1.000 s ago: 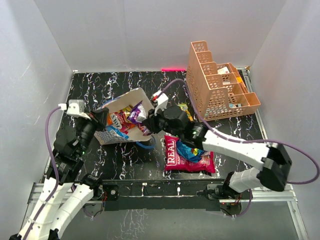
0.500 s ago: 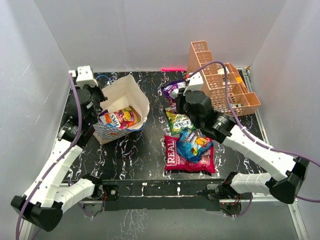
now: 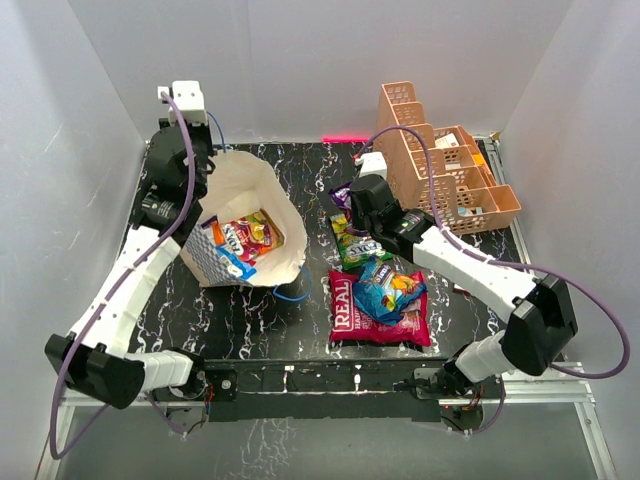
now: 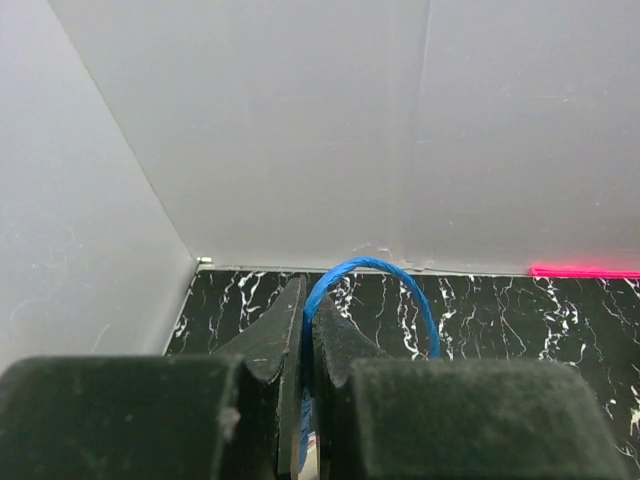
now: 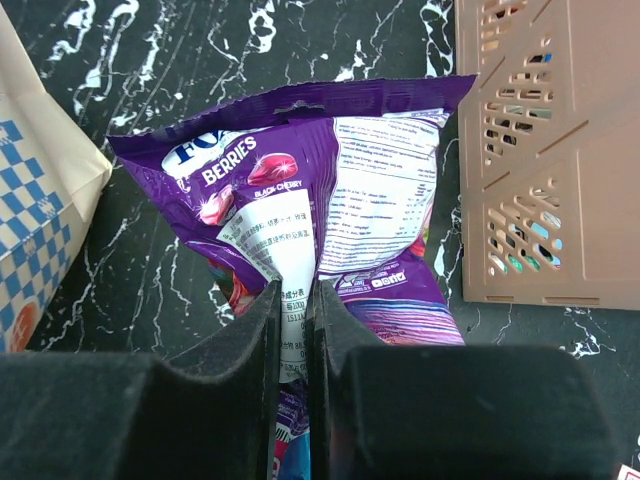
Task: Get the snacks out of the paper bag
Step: Place the snack at the center of the board.
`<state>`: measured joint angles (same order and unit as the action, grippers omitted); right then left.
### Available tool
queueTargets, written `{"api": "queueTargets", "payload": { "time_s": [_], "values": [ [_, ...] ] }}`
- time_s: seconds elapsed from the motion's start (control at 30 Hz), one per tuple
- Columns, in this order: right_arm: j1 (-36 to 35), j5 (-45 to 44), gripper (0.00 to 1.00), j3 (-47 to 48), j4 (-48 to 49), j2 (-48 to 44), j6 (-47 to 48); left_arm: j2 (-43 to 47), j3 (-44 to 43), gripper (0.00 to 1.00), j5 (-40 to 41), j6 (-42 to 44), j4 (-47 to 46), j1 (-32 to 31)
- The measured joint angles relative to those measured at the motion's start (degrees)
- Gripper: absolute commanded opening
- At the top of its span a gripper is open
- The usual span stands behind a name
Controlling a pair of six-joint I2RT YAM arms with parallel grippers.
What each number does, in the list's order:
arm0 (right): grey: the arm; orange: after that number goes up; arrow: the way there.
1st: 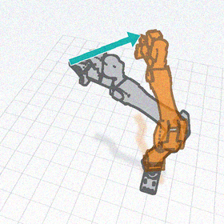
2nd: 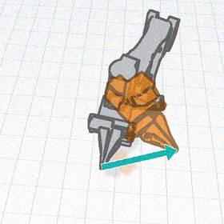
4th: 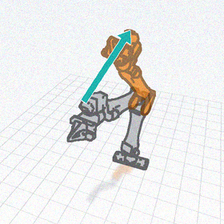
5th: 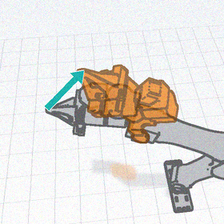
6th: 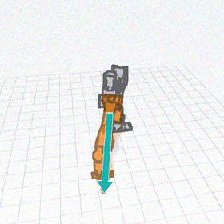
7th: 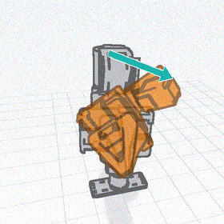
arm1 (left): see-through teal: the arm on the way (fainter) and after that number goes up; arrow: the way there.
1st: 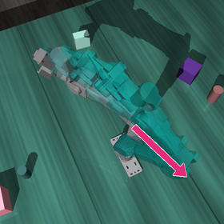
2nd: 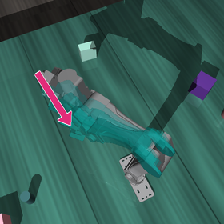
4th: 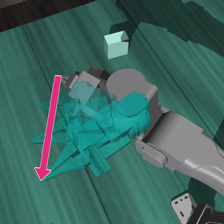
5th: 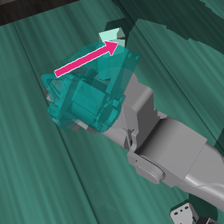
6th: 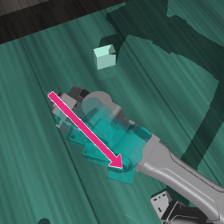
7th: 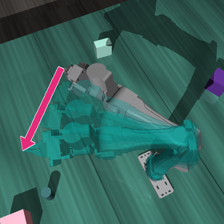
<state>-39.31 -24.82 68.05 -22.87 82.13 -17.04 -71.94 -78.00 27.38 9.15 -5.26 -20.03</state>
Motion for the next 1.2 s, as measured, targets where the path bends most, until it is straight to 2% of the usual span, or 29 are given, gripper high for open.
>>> {"api": "queueTargets", "payload": {
  "time_s": [0.27,0.43,0.57,0.8,0.93,1.0,1.07,1.2],
  "values": [
    [3.08,1.31,0.08,-3.45,3.19,4.37,-0.28,-2.80,-5.79,0.00,-6.27,4.20,-0.24,-0.11],
    [3.78,2.12,0.08,-5.25,4.90,7.34,-1.11,-2.23,-5.92,0.00,-9.84,6.03,-0.96,-0.76],
    [3.89,2.34,0.08,-5.77,6.45,9.77,-1.33,2.62,1.49,0.00,-12.48,6.12,-2.05,-0.83],
    [4.09,3.82,0.09,-6.54,7.58,13.00,-2.64,19.69,18.25,0.00,-21.22,1.95,-0.17,-0.83],
    [4.09,4.44,0.18,-8.31,9.05,12.98,-3.76,30.14,23.08,0.00,-27.67,-2.73,1.90,-0.83],
    [4.09,4.96,0.26,-9.18,10.19,12.98,-4.37,33.44,24.33,0.00,-30.84,-5.20,3.04,-0.81],
    [4.07,5.57,0.41,-10.01,11.21,12.98,-4.98,35.89,25.51,0.00,-33.38,-7.67,3.93,-0.83],
    [4.07,7.26,0.64,-11.26,11.56,12.96,-5.79,39.56,28.37,0.00,-37.09,-12.35,4.50,-0.94]
  ]
}}
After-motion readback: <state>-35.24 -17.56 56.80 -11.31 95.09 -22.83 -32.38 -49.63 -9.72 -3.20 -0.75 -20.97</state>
